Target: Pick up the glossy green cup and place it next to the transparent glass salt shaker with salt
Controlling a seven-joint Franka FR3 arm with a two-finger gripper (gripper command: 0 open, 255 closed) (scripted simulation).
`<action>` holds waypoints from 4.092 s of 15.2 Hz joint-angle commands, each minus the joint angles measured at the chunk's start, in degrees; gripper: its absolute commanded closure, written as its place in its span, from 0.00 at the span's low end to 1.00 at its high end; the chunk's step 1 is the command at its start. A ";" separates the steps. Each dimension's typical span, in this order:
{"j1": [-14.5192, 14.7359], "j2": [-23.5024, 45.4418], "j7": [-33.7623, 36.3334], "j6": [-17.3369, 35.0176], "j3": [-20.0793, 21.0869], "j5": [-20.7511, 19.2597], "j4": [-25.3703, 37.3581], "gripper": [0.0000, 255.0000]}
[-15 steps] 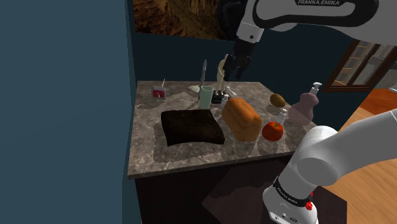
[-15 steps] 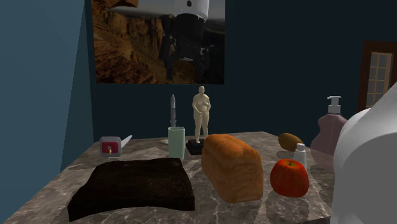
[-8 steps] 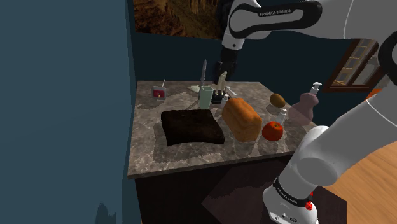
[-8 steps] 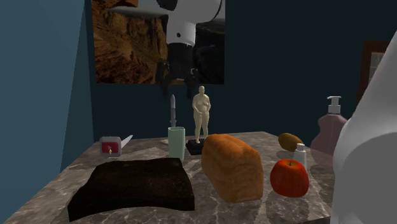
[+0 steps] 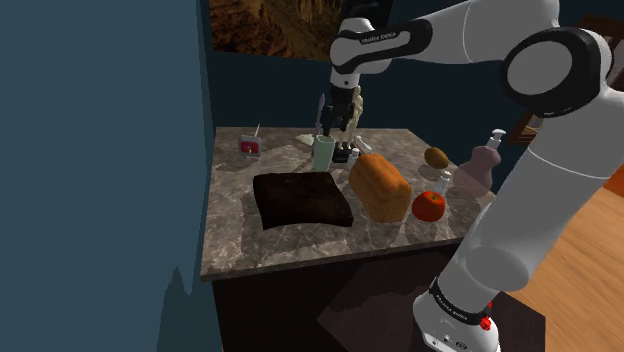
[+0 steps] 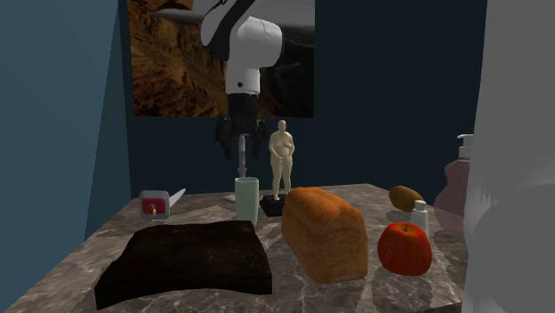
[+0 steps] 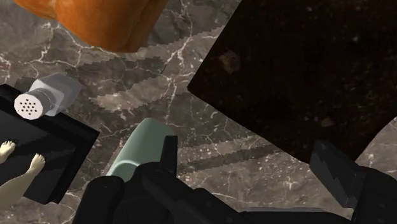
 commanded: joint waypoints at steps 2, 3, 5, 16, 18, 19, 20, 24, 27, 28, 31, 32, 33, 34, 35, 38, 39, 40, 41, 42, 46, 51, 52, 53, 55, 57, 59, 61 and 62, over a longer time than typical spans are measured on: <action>-0.73 7.13 -2.09 0.18 -0.56 0.88 5.73 0.00; -1.05 9.55 -2.75 0.07 -0.69 1.20 7.86 0.00; -1.78 14.46 -4.00 -0.37 -0.83 1.83 12.41 0.00; -3.67 25.70 -6.33 2.02 -0.63 3.20 19.69 0.00; -3.67 25.94 -6.38 3.13 -0.59 3.28 18.82 0.00; -3.67 25.95 -6.38 3.12 -0.59 3.28 18.83 0.00; -3.67 25.95 -6.38 3.12 -0.59 3.28 18.83 0.00; -3.67 25.95 -6.38 3.12 -0.59 3.28 18.83 0.00; -3.67 25.95 -6.38 3.11 -0.59 3.28 18.84 1.00; -3.67 25.95 -6.38 3.11 -0.59 3.28 18.84 1.00; -3.67 25.96 -6.38 3.11 -0.59 3.28 18.84 1.00; -3.67 25.96 -6.38 3.11 -0.59 3.28 18.85 1.00; -3.67 25.95 -6.38 3.11 -0.59 3.28 18.84 1.00; -3.67 25.95 -6.38 3.11 -0.59 3.28 18.84 1.00; -3.67 25.95 -6.38 3.12 -0.59 3.28 18.83 1.00; -3.65 25.23 -6.30 1.15 -0.69 3.09 20.10 1.00; -3.65 25.03 -6.27 0.48 -0.72 3.03 20.58 1.00; -3.65 24.82 -6.25 -0.20 -0.75 2.98 21.06 1.00; -3.65 24.63 -6.23 -0.88 -0.78 2.92 21.55 1.00; -3.65 24.45 -6.21 -1.56 -0.80 2.87 22.06 1.00; -3.69 23.85 -6.14 -4.36 -0.90 2.70 24.27 1.00; -3.79 23.40 -6.09 -7.98 -0.99 2.56 27.46 1.00; -3.82 23.35 -6.09 -8.73 -1.01 2.54 28.16 1.00; -3.86 23.31 -6.08 -9.48 -1.03 2.53 28.88 1.00; -3.93 23.29 -6.08 -11.01 -1.06 2.51 30.39 1.00; -4.02 23.32 -6.08 -12.57 -1.08 2.51 31.99 1.00; -4.13 23.43 -6.09 -14.17 -1.11 2.53 33.70 1.00; -4.25 23.61 -6.11 -15.81 -1.13 2.56 35.52 1.00; -4.32 23.74 -6.12 -16.64 -1.14 2.58 36.48 1.00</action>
